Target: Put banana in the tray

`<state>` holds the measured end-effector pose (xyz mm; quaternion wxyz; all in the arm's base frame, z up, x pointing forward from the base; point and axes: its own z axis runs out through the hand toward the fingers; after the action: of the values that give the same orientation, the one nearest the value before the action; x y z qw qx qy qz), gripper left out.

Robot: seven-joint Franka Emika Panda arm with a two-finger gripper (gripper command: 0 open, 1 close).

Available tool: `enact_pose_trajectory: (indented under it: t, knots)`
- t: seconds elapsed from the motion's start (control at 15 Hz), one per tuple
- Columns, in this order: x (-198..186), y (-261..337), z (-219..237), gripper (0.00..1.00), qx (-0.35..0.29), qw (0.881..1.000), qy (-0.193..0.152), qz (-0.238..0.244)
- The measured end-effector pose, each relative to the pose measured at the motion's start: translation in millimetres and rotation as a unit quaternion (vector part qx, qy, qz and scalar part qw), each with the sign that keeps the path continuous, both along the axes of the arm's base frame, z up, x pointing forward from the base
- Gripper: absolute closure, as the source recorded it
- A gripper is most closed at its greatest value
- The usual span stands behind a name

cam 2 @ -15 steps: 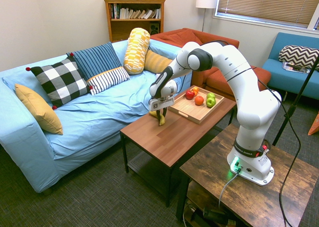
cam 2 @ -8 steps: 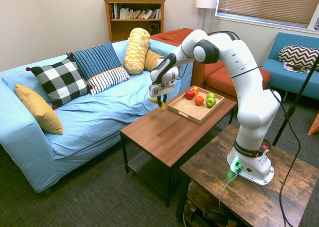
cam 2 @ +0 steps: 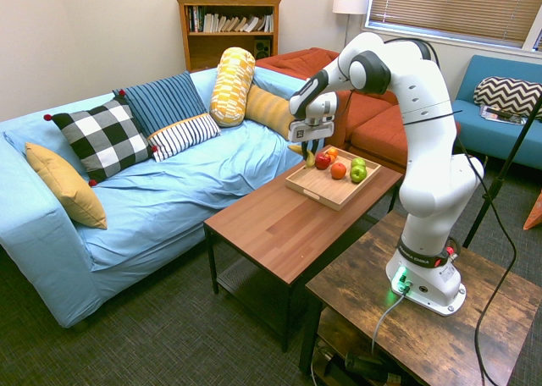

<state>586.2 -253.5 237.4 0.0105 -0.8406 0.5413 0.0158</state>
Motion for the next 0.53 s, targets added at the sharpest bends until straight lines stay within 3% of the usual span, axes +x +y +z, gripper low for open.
enact_pose_trajectory:
  t: [0.27,0.53]
  knots:
    - [-40.8,-47.2,-40.3,1.00,0.018,0.999,0.030,-0.023]
    - [-54.2,-59.9,-90.2,1.00,0.030,0.998,0.051,-0.033]
